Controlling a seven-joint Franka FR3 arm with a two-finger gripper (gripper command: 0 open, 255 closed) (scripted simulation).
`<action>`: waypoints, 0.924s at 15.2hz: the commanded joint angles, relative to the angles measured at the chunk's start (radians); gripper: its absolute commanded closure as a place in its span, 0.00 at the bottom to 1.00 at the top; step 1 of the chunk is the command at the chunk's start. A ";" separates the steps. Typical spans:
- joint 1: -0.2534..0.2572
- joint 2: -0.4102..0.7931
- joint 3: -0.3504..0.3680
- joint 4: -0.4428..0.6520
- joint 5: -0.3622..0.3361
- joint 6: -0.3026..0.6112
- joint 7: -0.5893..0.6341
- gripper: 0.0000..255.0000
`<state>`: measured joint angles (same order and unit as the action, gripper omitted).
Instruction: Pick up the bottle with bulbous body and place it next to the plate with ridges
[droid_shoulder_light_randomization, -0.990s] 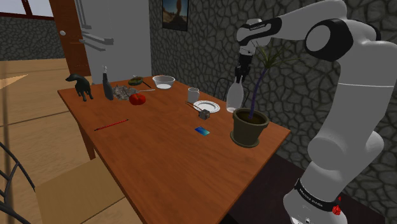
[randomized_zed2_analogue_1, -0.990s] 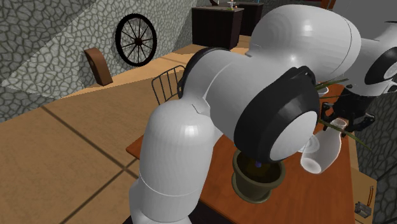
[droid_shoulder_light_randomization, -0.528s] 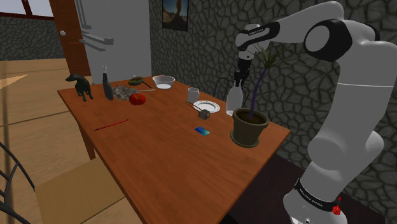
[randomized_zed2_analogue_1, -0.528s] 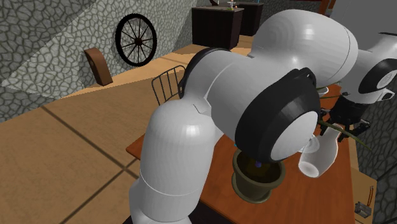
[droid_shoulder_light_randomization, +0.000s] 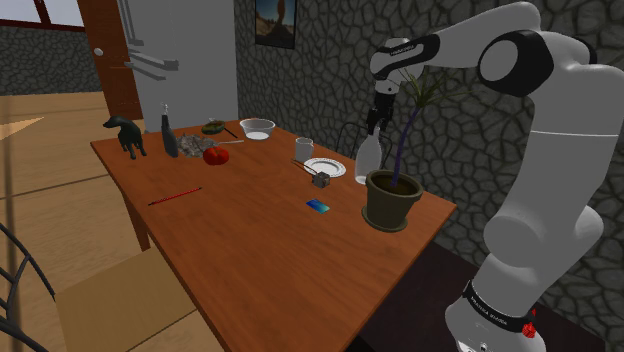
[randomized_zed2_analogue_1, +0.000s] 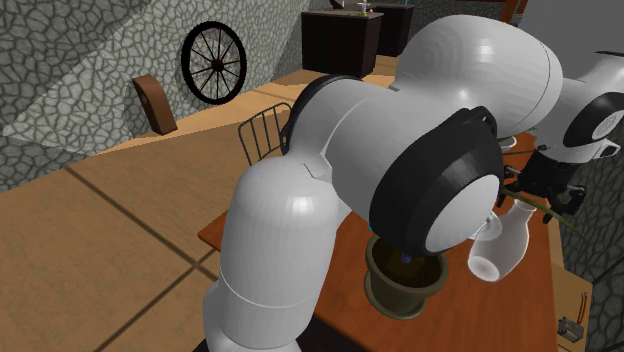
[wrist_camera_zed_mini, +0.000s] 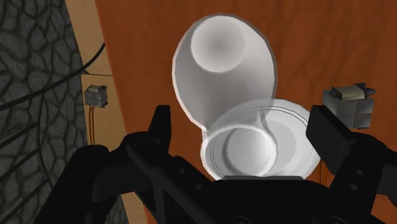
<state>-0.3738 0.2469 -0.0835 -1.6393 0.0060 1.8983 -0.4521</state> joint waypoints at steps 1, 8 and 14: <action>0.000 0.000 0.000 0.000 0.000 0.000 0.000 0.00; 0.000 -0.010 0.000 0.114 -0.001 -0.124 0.001 0.00; 0.000 -0.009 0.000 0.114 -0.001 -0.124 0.001 0.00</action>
